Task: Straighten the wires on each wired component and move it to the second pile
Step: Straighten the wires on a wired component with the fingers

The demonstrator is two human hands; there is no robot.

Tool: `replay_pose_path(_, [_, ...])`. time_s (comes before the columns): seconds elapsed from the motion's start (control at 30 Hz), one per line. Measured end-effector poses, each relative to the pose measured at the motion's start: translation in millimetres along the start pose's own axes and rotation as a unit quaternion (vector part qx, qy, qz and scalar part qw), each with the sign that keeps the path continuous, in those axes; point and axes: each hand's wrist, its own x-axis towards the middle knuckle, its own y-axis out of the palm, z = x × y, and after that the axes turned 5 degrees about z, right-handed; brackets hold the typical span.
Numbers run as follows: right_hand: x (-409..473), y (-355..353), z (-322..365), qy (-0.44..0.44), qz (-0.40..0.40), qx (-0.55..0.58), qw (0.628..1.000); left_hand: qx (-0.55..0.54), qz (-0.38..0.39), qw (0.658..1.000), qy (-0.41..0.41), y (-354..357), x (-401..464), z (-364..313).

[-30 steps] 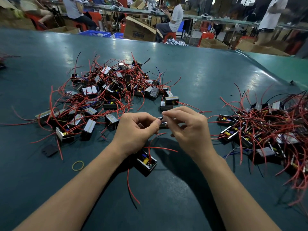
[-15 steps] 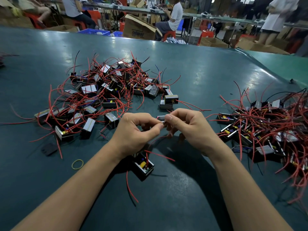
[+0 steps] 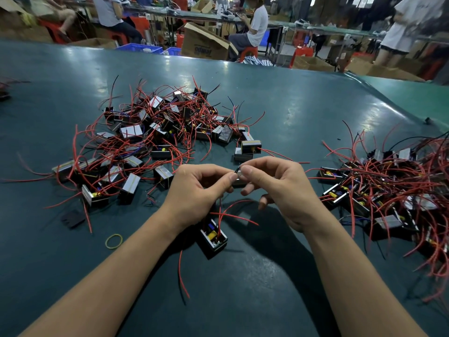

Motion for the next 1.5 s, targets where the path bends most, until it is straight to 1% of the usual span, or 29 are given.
replay_pose_path(0.17, [0.8,1.7,1.4,0.019,-0.008,0.008,1.000,-0.022,0.009,1.000,-0.002,0.7,-1.0,-1.3])
replay_pose_path(0.4, [2.3,1.7,-0.6,0.069,-0.015,0.007,0.997,-0.026,0.019,0.999,-0.005,2.1,-0.4,1.0])
replay_pose_path(0.47, [2.1,2.8,-1.6,0.051,-0.019,0.012,0.998,-0.037,0.013,0.999,-0.016,2.4,0.2,2.1])
replay_pose_path(0.6, [3.1,8.2,-5.3,-0.009,-0.062,-0.021,0.998,-0.054,-0.012,0.998,-0.031,2.4,1.3,3.9])
replay_pose_path(0.73, [4.0,13.7,-7.7,0.001,-0.036,0.015,0.999,-0.051,-0.004,0.998,-0.028,2.2,0.5,2.5])
replay_pose_path(0.93, [4.8,17.5,-12.5,-0.016,-0.069,-0.020,0.997,-0.032,-0.015,0.999,-0.032,4.0,0.0,3.4])
replay_pose_path(1.1, [5.3,19.3,-14.2,-0.018,-0.079,-0.003,0.997,-0.031,-0.046,0.998,-0.023,5.7,0.0,3.0])
replay_pose_path(1.17, [5.1,21.0,-14.7,-0.033,-0.087,-0.018,0.996,-0.029,-0.058,0.998,-0.021,4.5,1.0,2.8])
replay_pose_path(1.27, [4.9,21.5,-15.7,-0.057,-0.097,-0.033,0.993,-0.015,-0.054,0.998,-0.012,2.8,2.1,2.3])
replay_pose_path(1.33, [4.1,20.5,-15.9,-0.084,-0.112,-0.069,0.988,-0.010,-0.050,0.999,-0.008,2.3,2.3,2.9])
replay_pose_path(1.37, [3.7,19.8,-16.4,-0.112,-0.122,-0.113,0.980,-0.005,-0.049,0.999,-0.007,2.3,2.6,3.6])
replay_pose_path(1.43, [2.5,18.4,-17.1,-0.189,-0.140,-0.227,0.945,0.010,-0.049,0.999,-0.003,2.0,3.3,5.3])
replay_pose_path(1.5, [1.6,18.7,-18.3,-0.241,-0.152,-0.295,0.912,0.019,-0.049,0.999,-0.001,1.8,3.3,6.7])
